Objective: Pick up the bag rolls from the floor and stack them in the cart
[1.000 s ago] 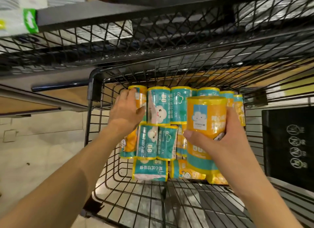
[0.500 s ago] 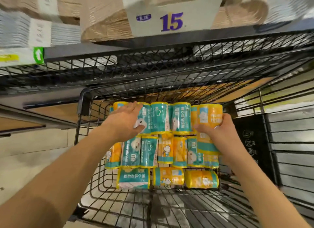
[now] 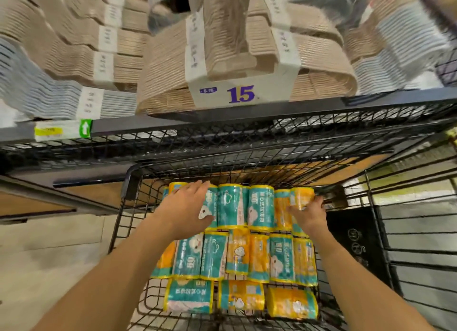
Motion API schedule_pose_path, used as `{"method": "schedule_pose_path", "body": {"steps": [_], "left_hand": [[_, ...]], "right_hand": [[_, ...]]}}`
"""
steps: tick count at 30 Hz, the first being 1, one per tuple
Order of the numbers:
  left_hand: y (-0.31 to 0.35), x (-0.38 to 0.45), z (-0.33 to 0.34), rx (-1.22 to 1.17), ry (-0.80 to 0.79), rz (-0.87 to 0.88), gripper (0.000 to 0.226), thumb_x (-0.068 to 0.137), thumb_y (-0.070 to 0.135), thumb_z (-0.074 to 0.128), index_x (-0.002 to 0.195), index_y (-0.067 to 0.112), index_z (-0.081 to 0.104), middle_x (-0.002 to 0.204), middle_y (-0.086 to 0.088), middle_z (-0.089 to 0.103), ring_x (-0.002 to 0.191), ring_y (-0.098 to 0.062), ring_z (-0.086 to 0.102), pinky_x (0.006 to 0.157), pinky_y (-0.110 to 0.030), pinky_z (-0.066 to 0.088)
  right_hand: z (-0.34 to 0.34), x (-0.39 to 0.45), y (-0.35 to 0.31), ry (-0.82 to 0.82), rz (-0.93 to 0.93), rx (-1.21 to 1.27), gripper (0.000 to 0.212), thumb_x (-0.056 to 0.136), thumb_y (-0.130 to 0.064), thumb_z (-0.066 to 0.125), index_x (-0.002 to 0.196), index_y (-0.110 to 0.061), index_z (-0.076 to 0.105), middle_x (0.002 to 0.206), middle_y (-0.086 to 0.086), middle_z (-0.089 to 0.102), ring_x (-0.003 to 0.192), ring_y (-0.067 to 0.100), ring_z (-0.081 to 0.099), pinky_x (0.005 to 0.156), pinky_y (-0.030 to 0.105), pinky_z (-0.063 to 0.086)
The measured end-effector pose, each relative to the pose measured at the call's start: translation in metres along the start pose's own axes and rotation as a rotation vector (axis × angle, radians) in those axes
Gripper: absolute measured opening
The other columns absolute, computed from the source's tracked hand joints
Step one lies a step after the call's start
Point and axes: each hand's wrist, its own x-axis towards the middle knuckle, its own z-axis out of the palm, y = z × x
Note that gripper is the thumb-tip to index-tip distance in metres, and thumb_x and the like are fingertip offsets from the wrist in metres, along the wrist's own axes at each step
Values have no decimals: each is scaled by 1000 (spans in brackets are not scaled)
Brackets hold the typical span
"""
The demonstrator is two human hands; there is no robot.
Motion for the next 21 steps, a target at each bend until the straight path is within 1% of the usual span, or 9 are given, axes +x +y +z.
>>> {"method": "schedule_pose_path", "body": {"steps": [2, 3, 5, 7, 11, 14, 17, 19, 21], "left_hand": [[-4, -2, 6, 6, -15, -12, 89, 97, 58, 49, 161, 18, 2, 169, -3, 12, 155, -23, 15, 123, -42, 24], [-5, -2, 9, 10, -21, -17, 89, 97, 58, 49, 161, 18, 1, 169, -2, 12, 154, -23, 15, 123, -42, 24], [-7, -3, 15, 15, -28, -25, 90, 96, 58, 50, 161, 18, 1, 169, -2, 12, 154, -23, 16, 123, -42, 24], [-8, -3, 19, 14, -24, -29, 90, 96, 58, 50, 161, 18, 2, 169, -3, 12, 154, -23, 16, 123, -43, 25], [-6, -4, 24, -15, -27, -26, 90, 96, 57, 51, 161, 18, 3, 168, -4, 13, 155, -22, 15, 123, -44, 25], [-3, -8, 22, -20, -10, -17, 89, 96, 57, 51, 161, 18, 4, 168, -4, 13, 155, -23, 15, 123, -44, 25], [3, -17, 12, -14, 21, 11, 89, 96, 56, 51, 161, 15, 6, 167, -5, 17, 153, -24, 21, 121, -41, 28], [8, -26, -1, -19, 39, 19, 90, 97, 56, 51, 161, 15, 4, 167, -6, 17, 152, -25, 22, 121, -40, 28], [15, -35, -18, -28, 87, 21, 91, 96, 56, 52, 161, 15, 4, 168, -6, 16, 153, -24, 20, 122, -39, 26]], "right_hand": [[7, 9, 7, 13, -28, -64, 115, 86, -43, 77, 158, 2, -2, 157, 26, 31, 145, 42, 29, 115, 50, 34], [9, 13, 11, 18, -47, -95, 114, 87, -42, 76, 157, 4, -2, 157, 26, 33, 146, 42, 28, 116, 50, 33], [9, 17, 16, 24, -67, -124, 106, 87, -39, 76, 155, 6, 10, 150, 26, 43, 142, 43, 33, 113, 48, 36], [5, 20, 18, 26, -73, -129, 89, 89, -36, 75, 150, 4, 23, 143, 24, 48, 138, 43, 38, 108, 46, 37], [-6, 18, 15, 71, -93, -122, 69, 94, -33, 68, 147, -5, 33, 137, 25, 53, 135, 42, 40, 104, 46, 39], [-16, 4, 8, 80, -179, -193, 60, 95, -31, 67, 142, -6, 40, 135, 24, 56, 131, 41, 45, 100, 44, 43], [-31, -21, -1, 68, -294, -248, 58, 94, -30, 68, 143, -9, 44, 136, 21, 56, 125, 38, 52, 95, 41, 46], [-43, -45, -10, 39, -374, -318, 62, 94, -31, 67, 148, -13, 41, 142, 16, 52, 128, 34, 52, 99, 42, 46], [-57, -73, -20, 1, -458, -446, 64, 96, -35, 64, 152, -17, 38, 149, 10, 46, 136, 29, 46, 105, 42, 44]]}}
